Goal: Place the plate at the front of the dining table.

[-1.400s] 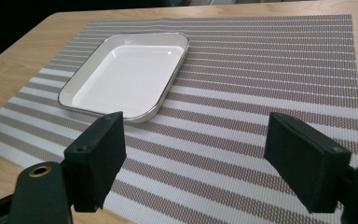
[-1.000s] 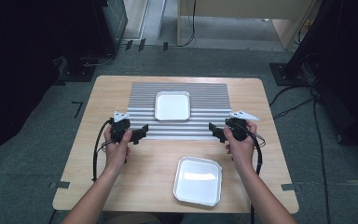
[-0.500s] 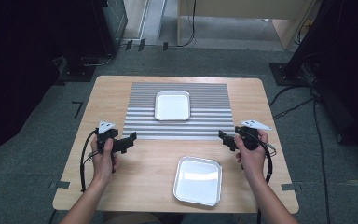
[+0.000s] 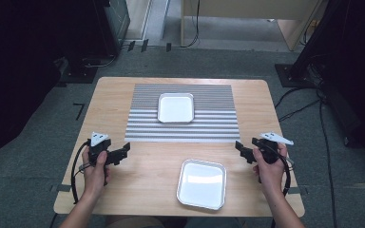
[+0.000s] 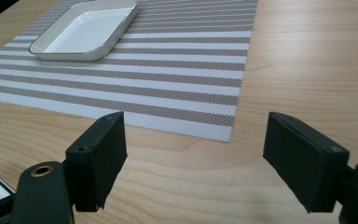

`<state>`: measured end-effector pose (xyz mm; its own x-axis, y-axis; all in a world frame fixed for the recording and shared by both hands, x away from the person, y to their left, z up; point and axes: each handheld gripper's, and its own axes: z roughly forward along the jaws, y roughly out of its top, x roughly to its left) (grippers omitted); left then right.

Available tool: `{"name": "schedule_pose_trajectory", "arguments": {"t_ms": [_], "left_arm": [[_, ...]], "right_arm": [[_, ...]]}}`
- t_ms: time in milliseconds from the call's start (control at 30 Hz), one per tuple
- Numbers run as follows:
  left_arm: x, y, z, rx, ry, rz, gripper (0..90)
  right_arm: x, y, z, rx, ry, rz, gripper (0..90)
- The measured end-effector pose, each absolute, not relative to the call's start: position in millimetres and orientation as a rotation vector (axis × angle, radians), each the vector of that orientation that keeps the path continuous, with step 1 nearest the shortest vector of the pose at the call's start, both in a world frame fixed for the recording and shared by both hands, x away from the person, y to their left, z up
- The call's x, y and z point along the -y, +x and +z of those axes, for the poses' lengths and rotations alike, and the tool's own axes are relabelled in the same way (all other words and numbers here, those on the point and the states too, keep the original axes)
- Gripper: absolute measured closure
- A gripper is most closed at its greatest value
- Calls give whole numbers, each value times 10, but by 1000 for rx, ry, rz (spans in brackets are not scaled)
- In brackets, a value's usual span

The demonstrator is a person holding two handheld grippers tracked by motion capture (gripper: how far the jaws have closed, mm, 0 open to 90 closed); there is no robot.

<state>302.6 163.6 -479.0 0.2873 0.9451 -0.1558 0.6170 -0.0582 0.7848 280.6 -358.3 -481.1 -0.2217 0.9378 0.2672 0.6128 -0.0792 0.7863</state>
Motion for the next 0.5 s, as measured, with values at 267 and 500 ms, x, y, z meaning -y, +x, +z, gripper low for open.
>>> {"name": "schedule_pose_trajectory", "arguments": {"t_ms": [267,500], "left_arm": [[-1770,2911,-4837,-1430,1783,537,179],[-1910,2807,-4901,-1455,1792,542,179]], "right_arm": [[3773,2622,-4900,-1836,1678,1150,207],[3960,2466,-4977,-1808,1719,1128,208]]}}
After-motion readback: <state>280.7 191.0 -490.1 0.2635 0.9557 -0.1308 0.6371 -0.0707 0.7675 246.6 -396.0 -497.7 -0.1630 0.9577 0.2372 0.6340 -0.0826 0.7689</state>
